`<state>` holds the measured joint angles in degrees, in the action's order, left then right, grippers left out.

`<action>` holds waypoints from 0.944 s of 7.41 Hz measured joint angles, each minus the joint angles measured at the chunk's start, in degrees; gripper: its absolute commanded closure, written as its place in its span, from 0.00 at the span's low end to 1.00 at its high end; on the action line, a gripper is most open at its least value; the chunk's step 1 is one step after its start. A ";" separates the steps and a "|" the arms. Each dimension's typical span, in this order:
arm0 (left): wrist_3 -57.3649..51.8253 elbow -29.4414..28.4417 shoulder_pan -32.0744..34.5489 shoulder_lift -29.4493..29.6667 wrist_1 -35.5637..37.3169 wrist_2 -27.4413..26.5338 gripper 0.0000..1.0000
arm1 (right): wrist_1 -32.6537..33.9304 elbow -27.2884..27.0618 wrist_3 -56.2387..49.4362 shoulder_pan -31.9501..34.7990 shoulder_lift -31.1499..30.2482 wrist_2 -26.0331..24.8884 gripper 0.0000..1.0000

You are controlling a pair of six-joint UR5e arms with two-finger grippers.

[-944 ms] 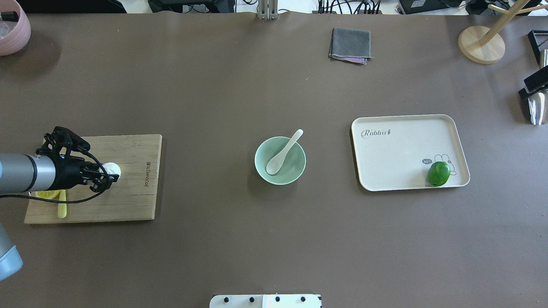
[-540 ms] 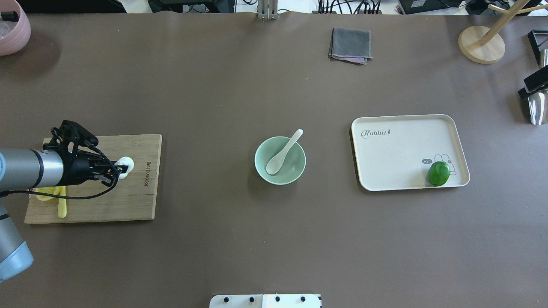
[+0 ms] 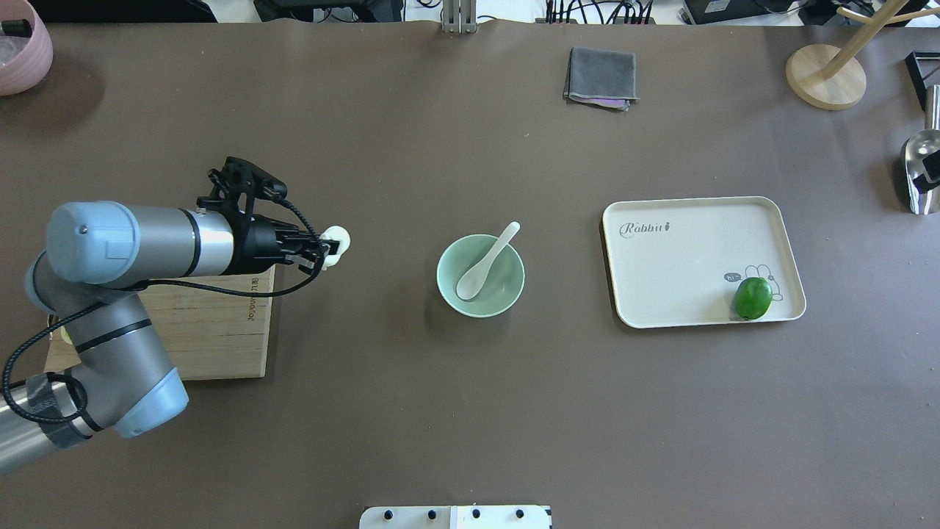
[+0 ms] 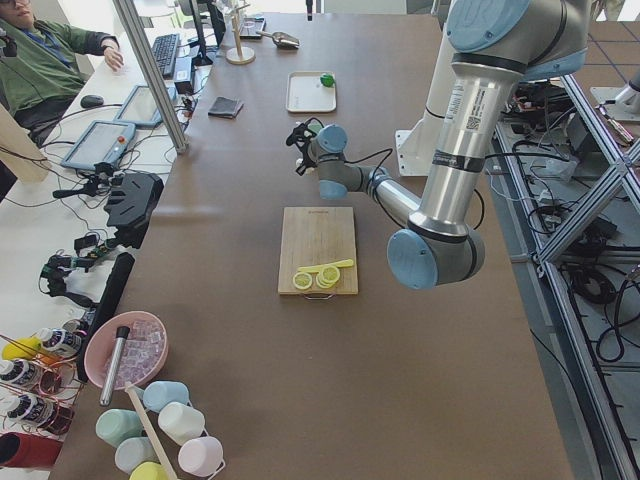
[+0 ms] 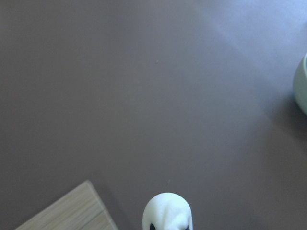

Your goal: Put spoon and bun in bowl

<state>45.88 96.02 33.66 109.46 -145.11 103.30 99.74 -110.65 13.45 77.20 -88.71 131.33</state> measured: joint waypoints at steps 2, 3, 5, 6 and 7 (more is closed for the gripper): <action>3.59 -2.67 -6.36 7.39 0.22 -6.54 0.68 | -4.73 0.22 0.02 1.44 -5.45 0.00 0.00; 4.77 -5.87 -9.36 11.91 0.38 -10.82 0.39 | -6.30 0.34 0.15 1.78 -6.95 0.00 0.00; 5.51 -12.00 -11.61 18.86 0.32 -15.35 0.15 | -7.17 0.47 0.40 1.95 -7.80 0.10 0.00; 5.36 -13.06 -11.50 20.08 0.30 -15.96 0.02 | -7.24 0.47 0.48 1.96 -7.88 0.19 0.00; 5.20 -13.53 -11.18 20.37 0.32 -16.18 0.02 | -7.26 0.43 0.53 1.96 -7.88 0.23 0.00</action>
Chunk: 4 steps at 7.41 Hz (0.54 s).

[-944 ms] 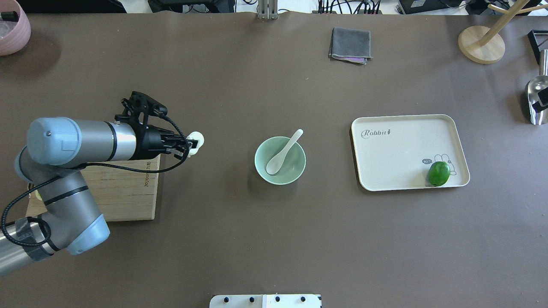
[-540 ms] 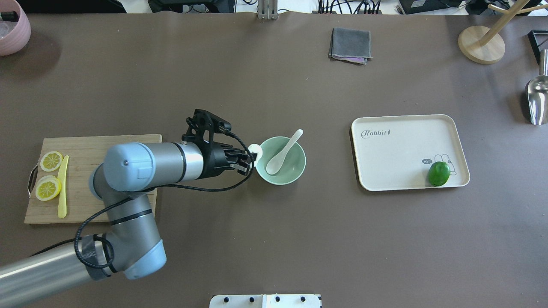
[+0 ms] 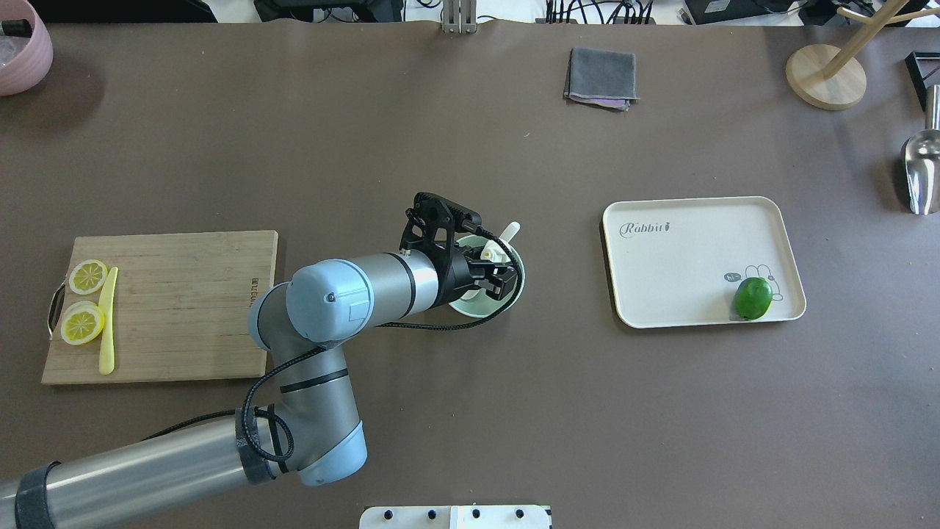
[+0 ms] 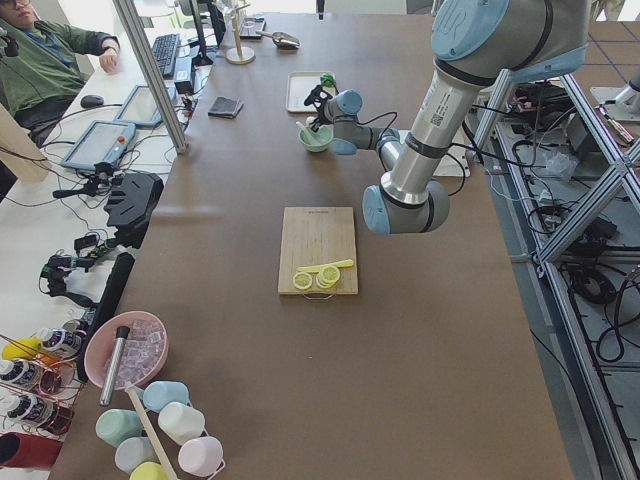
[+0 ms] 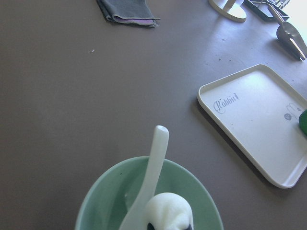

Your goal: Put spoon and bun in bowl

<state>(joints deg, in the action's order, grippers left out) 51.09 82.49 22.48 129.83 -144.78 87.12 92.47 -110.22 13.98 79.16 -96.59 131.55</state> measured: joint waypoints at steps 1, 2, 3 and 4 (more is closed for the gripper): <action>-0.05 -0.21 0.18 -0.15 0.02 -0.07 0.02 | -0.01 -0.07 0.05 0.00 0.00 0.01 0.00; -0.02 -0.25 0.22 -0.38 0.02 -0.10 0.02 | -0.01 -0.11 0.07 -0.02 0.00 0.02 0.00; 0.11 -0.20 0.22 -0.64 0.05 -0.09 0.02 | -0.01 -0.17 0.08 -0.04 0.00 0.00 0.00; 0.24 -0.03 0.27 -0.85 0.11 0.03 0.02 | -0.01 -0.19 0.07 -0.04 0.00 -0.02 0.00</action>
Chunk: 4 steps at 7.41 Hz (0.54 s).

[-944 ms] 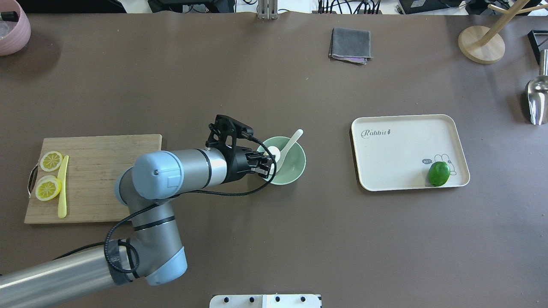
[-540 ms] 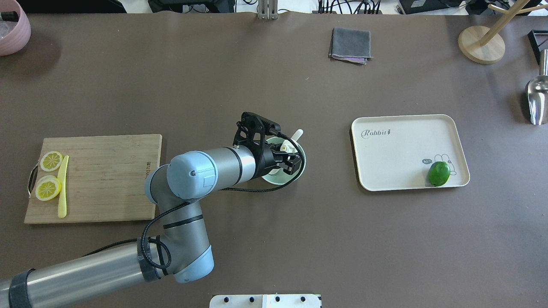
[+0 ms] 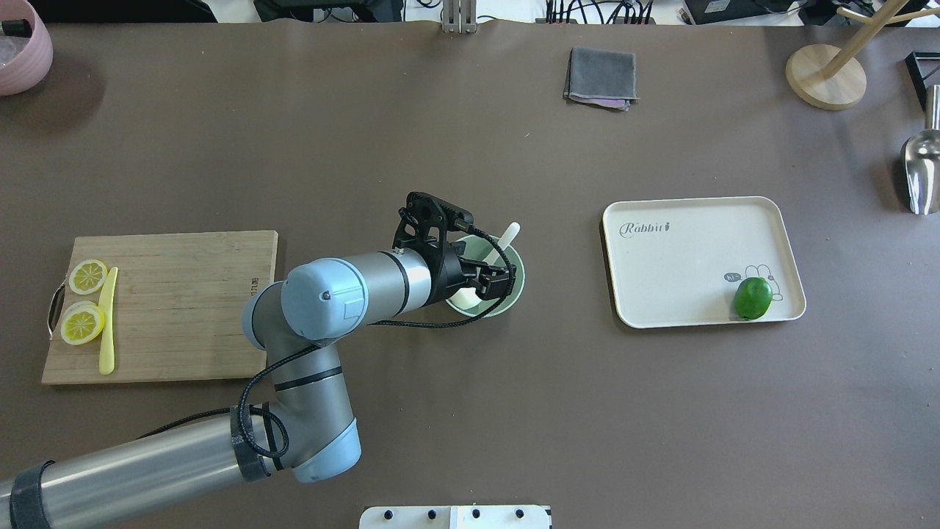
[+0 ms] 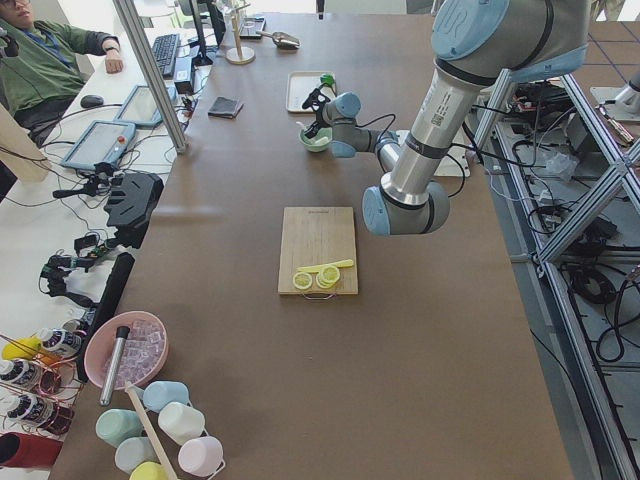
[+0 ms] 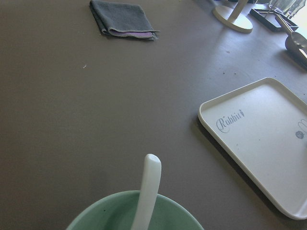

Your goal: Put spoon and bun in bowl

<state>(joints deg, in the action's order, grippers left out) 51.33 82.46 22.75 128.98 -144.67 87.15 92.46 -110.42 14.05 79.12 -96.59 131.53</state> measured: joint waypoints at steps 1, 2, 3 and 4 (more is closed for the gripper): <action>-0.01 0.32 0.69 -0.07 1.43 0.60 0.02 | 0.00 0.08 -0.19 0.03 -0.12 0.04 0.00; -0.16 1.24 2.82 -0.04 6.73 3.07 0.02 | -0.04 0.32 -0.56 0.06 -0.84 -0.03 0.00; -0.89 3.08 6.04 -0.01 14.42 7.81 0.02 | -0.12 0.56 -0.98 0.22 -2.18 -0.31 0.00; -3.32 5.48 9.93 -0.52 21.51 13.74 0.02 | -0.13 0.69 -2.22 0.81 -3.70 -0.56 0.00</action>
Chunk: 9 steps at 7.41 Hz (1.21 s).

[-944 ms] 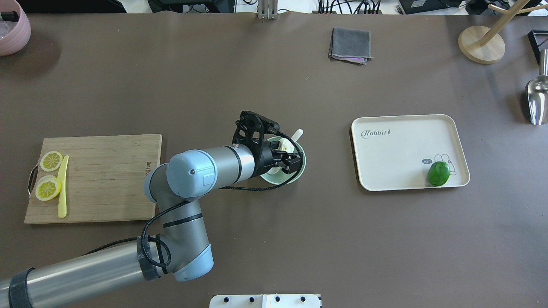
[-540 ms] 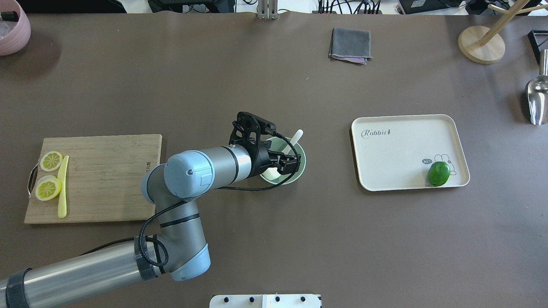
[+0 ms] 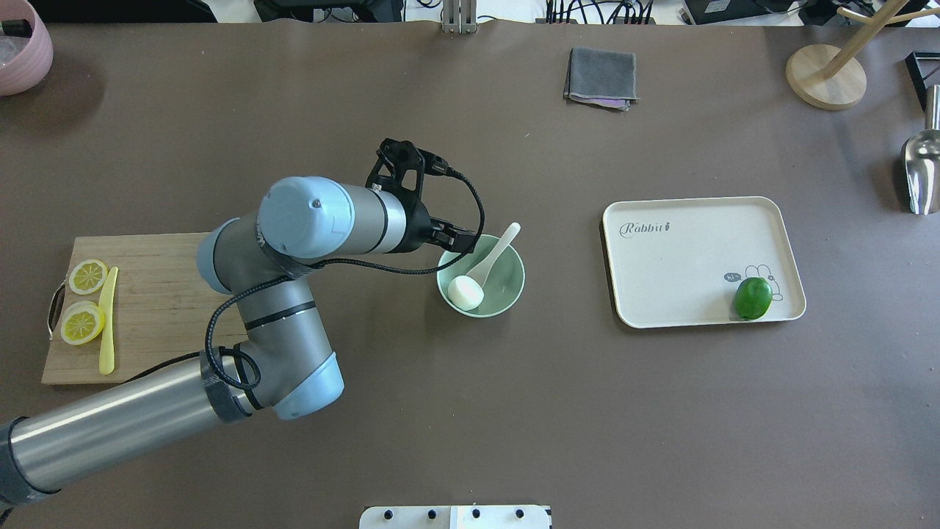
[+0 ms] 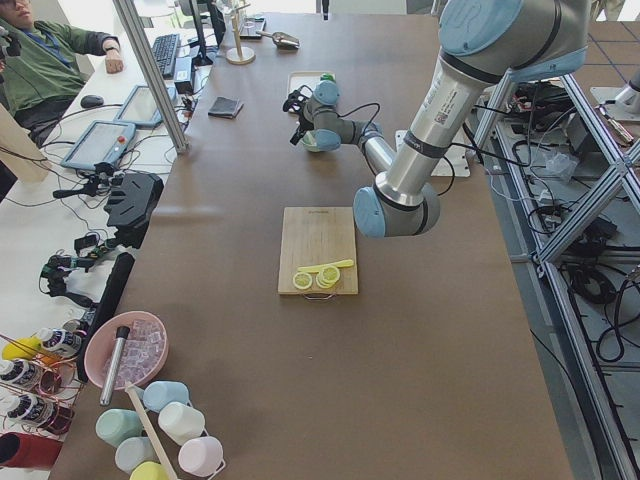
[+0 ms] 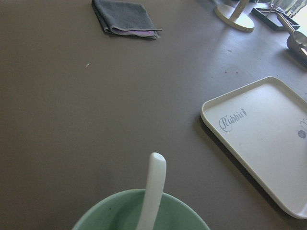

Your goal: Put spoon and bun in bowl

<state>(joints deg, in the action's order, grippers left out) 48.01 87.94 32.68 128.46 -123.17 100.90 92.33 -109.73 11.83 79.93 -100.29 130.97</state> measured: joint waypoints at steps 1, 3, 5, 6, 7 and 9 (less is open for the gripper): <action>-4.79 2.99 4.77 -2.26 5.85 6.87 0.02 | 0.02 0.20 -2.56 1.15 -1.72 -0.14 0.00; -18.48 8.44 17.12 -11.63 11.70 21.39 0.02 | 0.04 1.77 -8.98 4.14 -4.56 -0.09 0.00; -34.87 9.68 29.78 -20.89 14.30 31.17 0.02 | 0.08 3.39 -12.01 5.36 -5.77 0.33 0.00; -43.18 9.70 35.09 -24.25 17.13 33.30 0.02 | 0.07 3.80 -12.26 5.51 -5.95 0.37 0.00; -51.21 9.61 39.79 -27.56 19.95 34.30 0.02 | 0.05 4.04 -12.27 5.55 -6.01 0.36 0.00; -60.89 8.24 46.53 -35.26 22.00 34.39 0.02 | -0.03 4.59 -12.20 5.58 -6.04 0.39 0.00</action>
<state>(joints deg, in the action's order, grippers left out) -12.88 96.19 79.21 93.19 -101.17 135.28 92.30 -105.14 -0.37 85.51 -106.33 131.36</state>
